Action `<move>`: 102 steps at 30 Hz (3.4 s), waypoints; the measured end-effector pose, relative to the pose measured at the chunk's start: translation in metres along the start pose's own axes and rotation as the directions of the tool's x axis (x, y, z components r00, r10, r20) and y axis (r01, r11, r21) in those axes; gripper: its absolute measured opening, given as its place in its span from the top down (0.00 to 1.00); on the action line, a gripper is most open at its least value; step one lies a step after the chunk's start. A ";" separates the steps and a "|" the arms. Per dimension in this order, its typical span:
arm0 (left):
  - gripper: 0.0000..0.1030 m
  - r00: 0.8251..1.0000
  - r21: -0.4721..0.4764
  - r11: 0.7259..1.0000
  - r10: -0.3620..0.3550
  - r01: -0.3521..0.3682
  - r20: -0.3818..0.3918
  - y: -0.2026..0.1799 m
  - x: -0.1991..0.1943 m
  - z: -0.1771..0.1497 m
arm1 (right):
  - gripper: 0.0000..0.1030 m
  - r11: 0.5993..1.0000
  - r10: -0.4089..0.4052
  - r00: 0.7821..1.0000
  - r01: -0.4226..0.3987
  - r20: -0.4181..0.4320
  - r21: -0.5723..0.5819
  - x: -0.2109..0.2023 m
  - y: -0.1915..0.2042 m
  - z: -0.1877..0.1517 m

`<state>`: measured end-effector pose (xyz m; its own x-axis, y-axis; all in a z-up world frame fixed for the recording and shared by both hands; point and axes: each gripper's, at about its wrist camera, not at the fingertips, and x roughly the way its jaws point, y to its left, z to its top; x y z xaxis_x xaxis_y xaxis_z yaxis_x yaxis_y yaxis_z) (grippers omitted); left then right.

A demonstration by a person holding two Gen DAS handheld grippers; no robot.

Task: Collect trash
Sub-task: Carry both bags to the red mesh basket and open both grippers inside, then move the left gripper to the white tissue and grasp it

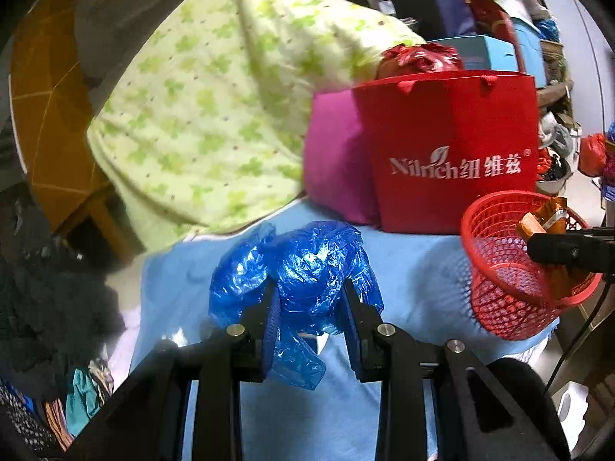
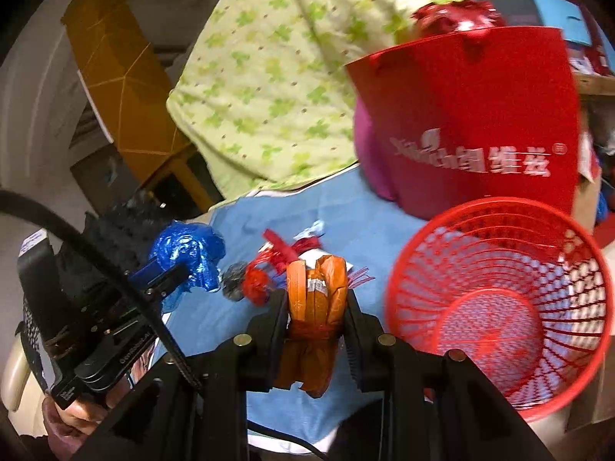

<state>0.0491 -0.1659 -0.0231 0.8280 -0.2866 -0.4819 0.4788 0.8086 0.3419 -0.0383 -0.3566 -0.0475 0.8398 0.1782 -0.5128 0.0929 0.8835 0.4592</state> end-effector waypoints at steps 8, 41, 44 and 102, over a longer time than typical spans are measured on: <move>0.69 1.000 0.053 0.998 -0.019 0.018 0.018 -0.034 0.000 0.020 | 0.72 0.998 -0.023 0.999 0.021 0.031 0.055 -0.021 -0.034 0.000; 0.38 0.877 0.086 0.872 -0.478 0.481 -0.056 -0.152 0.050 0.057 | 0.69 0.953 -0.162 0.982 0.129 0.099 0.276 -0.065 -0.138 0.000; 0.37 0.877 0.050 0.876 -0.476 0.479 -0.061 -0.140 0.054 0.052 | 0.69 0.962 -0.159 0.979 0.123 0.129 0.245 -0.072 -0.128 0.005; 0.47 0.922 -0.663 0.724 -0.100 -0.190 -0.374 0.318 0.304 -0.202 | 0.29 0.930 0.000 0.916 -0.148 -0.401 -0.338 0.362 0.088 -0.031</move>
<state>0.3940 0.1085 -0.2235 0.6066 -0.1532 -0.7801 -0.0038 0.9807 -0.1955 0.2577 -0.2009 -0.2153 0.5550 0.3370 -0.7605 -0.2185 0.9412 0.2576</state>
